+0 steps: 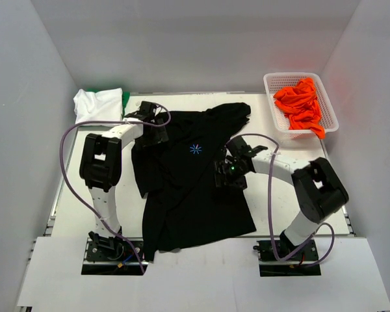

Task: Fold and stack the t-shirts
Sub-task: Flatten out the tshirt

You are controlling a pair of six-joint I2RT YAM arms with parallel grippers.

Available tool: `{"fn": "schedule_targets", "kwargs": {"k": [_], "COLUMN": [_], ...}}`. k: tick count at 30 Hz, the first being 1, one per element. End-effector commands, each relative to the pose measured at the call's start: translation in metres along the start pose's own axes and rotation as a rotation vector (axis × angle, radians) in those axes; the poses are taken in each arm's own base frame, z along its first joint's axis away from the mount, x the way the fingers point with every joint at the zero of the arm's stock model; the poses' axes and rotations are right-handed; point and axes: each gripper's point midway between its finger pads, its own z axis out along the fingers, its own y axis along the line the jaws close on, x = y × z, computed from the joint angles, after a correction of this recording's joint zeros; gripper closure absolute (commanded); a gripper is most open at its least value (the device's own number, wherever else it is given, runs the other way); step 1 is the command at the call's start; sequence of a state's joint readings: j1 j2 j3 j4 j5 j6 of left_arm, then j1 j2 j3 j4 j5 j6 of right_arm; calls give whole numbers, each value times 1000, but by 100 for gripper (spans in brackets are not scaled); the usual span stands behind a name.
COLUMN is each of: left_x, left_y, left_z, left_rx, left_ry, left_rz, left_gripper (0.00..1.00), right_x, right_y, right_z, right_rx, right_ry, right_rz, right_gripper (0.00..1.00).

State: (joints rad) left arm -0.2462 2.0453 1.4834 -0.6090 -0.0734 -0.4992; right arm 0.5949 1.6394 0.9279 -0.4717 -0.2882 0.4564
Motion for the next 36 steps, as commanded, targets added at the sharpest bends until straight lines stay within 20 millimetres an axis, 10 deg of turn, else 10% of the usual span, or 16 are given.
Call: {"fn": "schedule_targets", "kwargs": {"k": [1,9,11,14,16,18,19,24,27,28,30,31,33,34,36], "left_x": [20,61,71,96,105,120,128,150,106,84,51,33,7,-2,-12], "left_y": [41,88,99,117,114,118,116,117,94,80,59,49,37,31,21], "left_z": [-10,-29,-43,-57,-70,-84,-94,-132,-154,-164,-173,-181,-185,-188,-175], "left_rx": [-163,-326,-379,-435,-398,-420,-413,-386,-261,-190,-82,-34,23,50,76], "left_ry": [5,103,122,174,192,224,237,287,154,96,-8,-70,-167,-196,-200], "left_rz": [-40,-171,-179,-193,-213,-212,-215,-222,-210,-169,-145,-137,-124,-127,-97], "left_gripper": [0,0,0,0,0,0,0,0,0,0,0,0,0,0,0], "right_x": [-5,-75,-144,-191,-262,-267,-307,-317,-292,-296,-275,-274,-247,-240,-198], "right_y": [-31,-108,-122,-160,-154,-174,-162,-121,-91,-68,-73,-51,-53,-36,-45], "right_z": [21,29,8,6,-37,-15,-47,-55,-69,-106,-104,-143,-129,-154,-124], "right_rx": [126,342,389,499,501,543,520,347,321,314,368,369,373,354,353], "right_ry": [32,33,-106,-147,-294,-230,-354,-410,-434,-519,-499,-595,-555,-616,-509], "right_rz": [46,283,276,288,235,233,199,-7,-95,-129,-134,-154,-132,-121,-78], "right_gripper": [10,14,14,14,14,14,14,10,10,10,10,10,10,10,10]}}
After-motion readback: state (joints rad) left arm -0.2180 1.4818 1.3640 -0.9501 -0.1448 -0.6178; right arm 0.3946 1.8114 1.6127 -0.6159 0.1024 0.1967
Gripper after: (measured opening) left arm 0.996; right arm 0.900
